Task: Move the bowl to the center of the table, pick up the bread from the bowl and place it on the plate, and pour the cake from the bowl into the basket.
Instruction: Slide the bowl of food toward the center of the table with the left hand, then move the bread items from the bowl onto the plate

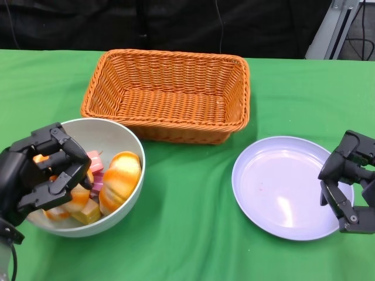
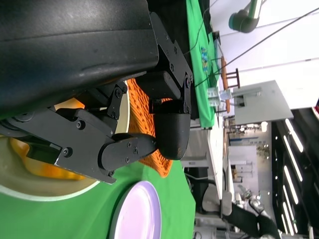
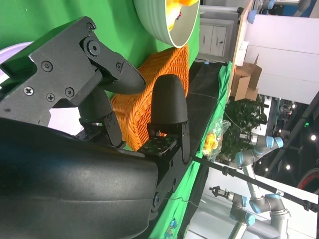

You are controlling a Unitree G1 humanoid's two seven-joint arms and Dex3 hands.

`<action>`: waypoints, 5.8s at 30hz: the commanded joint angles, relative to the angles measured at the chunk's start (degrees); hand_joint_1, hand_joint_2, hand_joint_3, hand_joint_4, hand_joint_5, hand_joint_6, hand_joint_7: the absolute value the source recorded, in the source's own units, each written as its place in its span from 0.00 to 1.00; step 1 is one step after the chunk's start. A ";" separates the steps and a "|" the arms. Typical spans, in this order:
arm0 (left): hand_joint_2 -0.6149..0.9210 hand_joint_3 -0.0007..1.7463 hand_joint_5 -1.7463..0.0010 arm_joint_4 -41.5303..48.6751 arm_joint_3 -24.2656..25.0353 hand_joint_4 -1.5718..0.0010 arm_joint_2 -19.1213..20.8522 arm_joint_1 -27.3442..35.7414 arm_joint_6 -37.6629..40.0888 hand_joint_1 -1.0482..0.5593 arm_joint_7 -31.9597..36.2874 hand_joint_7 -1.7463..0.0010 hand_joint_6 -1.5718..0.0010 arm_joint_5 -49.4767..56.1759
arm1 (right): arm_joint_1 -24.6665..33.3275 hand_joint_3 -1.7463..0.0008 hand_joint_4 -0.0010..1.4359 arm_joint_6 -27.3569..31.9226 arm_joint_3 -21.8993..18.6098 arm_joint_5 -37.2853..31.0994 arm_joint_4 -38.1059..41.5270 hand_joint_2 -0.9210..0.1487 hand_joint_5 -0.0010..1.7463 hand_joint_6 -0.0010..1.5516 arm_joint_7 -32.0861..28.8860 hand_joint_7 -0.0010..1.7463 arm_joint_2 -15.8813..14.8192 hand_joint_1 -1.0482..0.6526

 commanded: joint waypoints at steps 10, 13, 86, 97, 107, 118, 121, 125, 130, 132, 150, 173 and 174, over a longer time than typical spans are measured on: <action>1.00 0.13 0.91 17.44 6.22 0.52 7.12 -8.79 -17.04 0.33 22.10 0.98 0.45 14.16 | 0.40 0.32 0.49 0.35 -0.33 0.29 -1.79 0.44 1.00 0.36 -0.59 0.90 -1.08 0.55; 1.00 0.15 0.96 23.06 4.87 0.57 10.20 -10.48 -17.86 0.30 24.51 1.00 0.53 17.82 | 0.30 0.32 0.49 0.24 -0.29 0.64 -1.58 0.45 1.00 0.36 -0.22 0.89 -1.10 0.54; 1.00 0.26 0.99 -16.60 -6.20 0.94 17.15 -4.34 67.68 0.26 -0.66 1.00 0.95 5.78 | 1.20 0.35 0.49 0.29 1.36 -0.27 -3.63 0.42 0.99 0.38 -1.36 0.86 -0.63 0.54; 1.00 0.25 1.00 -19.28 -4.85 0.95 13.92 -5.16 74.31 0.27 3.80 1.00 0.95 2.17 | 1.04 0.34 0.49 1.31 2.12 -0.27 -4.24 0.43 0.99 0.39 -1.95 0.85 -0.29 0.55; 1.00 0.29 0.99 -24.00 -6.78 0.92 10.77 -4.45 77.25 0.28 6.78 1.00 0.94 0.80 | 1.55 0.32 0.49 1.77 2.75 -0.13 -5.33 0.45 1.00 0.39 -2.36 0.86 -0.56 0.55; 1.00 0.28 0.99 -25.47 -4.92 0.92 5.62 -5.36 79.22 0.28 10.50 0.99 0.93 -2.50 | 1.76 0.32 0.48 2.97 2.71 -0.58 -6.36 0.47 1.00 0.39 -2.66 0.85 -1.06 0.55; 1.00 0.28 0.99 -25.80 -4.47 0.91 4.50 -5.42 79.45 0.28 11.42 0.99 0.92 -3.01 | 1.75 0.31 0.48 3.08 2.59 -0.53 -6.45 0.47 1.00 0.38 -2.49 0.85 -1.09 0.56; 1.00 0.27 0.98 -25.97 -3.54 0.91 2.93 -5.18 79.37 0.28 12.71 0.99 0.91 -3.95 | 1.78 0.32 0.48 3.07 2.51 -0.64 -6.41 0.48 1.00 0.39 -2.44 0.85 -1.16 0.56; 1.00 0.28 0.98 -26.31 -2.13 0.91 -0.85 -3.88 76.77 0.31 15.03 0.99 0.91 -4.73 | 1.86 0.32 0.48 3.15 2.49 -0.88 -6.54 0.47 1.00 0.39 -2.39 0.85 -1.31 0.55; 1.00 0.28 0.98 -26.36 -2.15 0.91 -1.68 -3.27 75.05 0.32 15.58 0.99 0.90 -4.53 | 1.91 0.33 0.48 3.36 2.52 -0.87 -6.65 0.47 1.00 0.39 -2.44 0.85 -1.27 0.55; 1.00 0.20 0.94 -27.14 -8.12 0.79 5.98 -0.76 59.48 0.30 19.04 0.97 0.81 9.20 | 1.40 0.33 0.49 2.58 3.09 -0.97 -6.16 0.47 1.00 0.39 -2.73 0.85 -0.40 0.54; 1.00 0.07 0.94 -15.11 -7.23 0.71 15.76 1.26 1.05 0.23 3.66 1.00 0.76 14.50 | 1.23 0.33 0.48 5.95 3.81 -1.03 -7.13 0.47 0.99 0.40 -3.64 0.84 -0.18 0.56; 1.00 0.07 0.95 -15.02 -7.46 0.73 16.39 1.16 -0.46 0.23 2.49 1.00 0.78 14.71 | 1.16 0.33 0.48 6.12 3.90 -1.06 -7.14 0.47 0.99 0.40 -3.68 0.84 -0.13 0.56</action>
